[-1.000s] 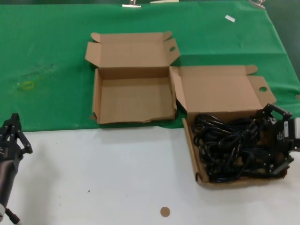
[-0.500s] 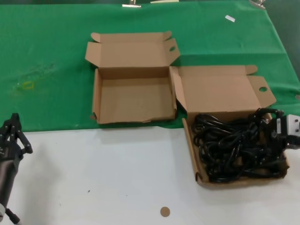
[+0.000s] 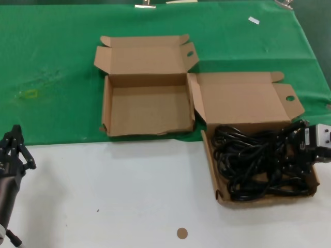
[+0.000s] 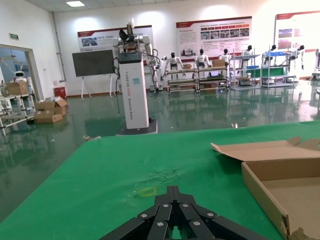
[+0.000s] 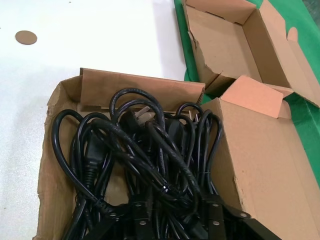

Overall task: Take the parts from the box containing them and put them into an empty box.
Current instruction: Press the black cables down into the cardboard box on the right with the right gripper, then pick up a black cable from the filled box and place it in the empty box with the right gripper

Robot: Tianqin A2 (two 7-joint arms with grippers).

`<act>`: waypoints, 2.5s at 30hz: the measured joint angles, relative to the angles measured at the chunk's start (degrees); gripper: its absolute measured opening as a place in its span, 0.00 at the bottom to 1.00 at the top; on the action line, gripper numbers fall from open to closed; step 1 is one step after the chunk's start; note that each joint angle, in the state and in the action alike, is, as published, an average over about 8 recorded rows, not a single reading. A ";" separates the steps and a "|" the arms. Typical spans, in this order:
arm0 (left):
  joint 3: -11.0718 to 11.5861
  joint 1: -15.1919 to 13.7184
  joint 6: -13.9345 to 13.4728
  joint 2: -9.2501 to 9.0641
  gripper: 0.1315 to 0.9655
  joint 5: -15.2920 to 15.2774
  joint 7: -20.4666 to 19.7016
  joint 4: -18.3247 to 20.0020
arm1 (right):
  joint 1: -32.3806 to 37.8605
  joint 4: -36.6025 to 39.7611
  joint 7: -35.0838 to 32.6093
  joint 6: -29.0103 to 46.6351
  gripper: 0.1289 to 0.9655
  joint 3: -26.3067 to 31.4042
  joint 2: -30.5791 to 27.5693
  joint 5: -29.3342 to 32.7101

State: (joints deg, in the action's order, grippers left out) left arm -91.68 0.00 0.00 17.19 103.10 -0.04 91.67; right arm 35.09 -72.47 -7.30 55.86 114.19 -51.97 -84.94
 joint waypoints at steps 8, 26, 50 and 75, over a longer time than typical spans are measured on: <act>0.00 0.00 0.00 0.00 0.01 0.00 0.00 0.00 | -0.47 -1.41 1.16 0.50 0.21 -0.79 -0.51 0.66; 0.00 0.00 0.00 0.00 0.01 0.01 0.01 0.00 | -0.07 -7.53 3.88 2.48 0.04 -3.50 -3.55 0.56; 0.00 0.00 0.00 0.00 0.01 0.01 0.01 0.00 | 13.94 -3.63 5.42 4.06 0.04 -0.33 6.63 4.09; 0.00 0.00 0.00 0.00 0.01 0.01 0.01 0.00 | 24.32 16.87 2.33 -5.37 0.04 7.00 30.14 9.75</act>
State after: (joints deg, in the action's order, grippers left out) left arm -91.68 0.00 0.00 17.19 103.11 -0.02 91.67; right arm 59.41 -55.60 -4.97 50.49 121.18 -21.83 -75.18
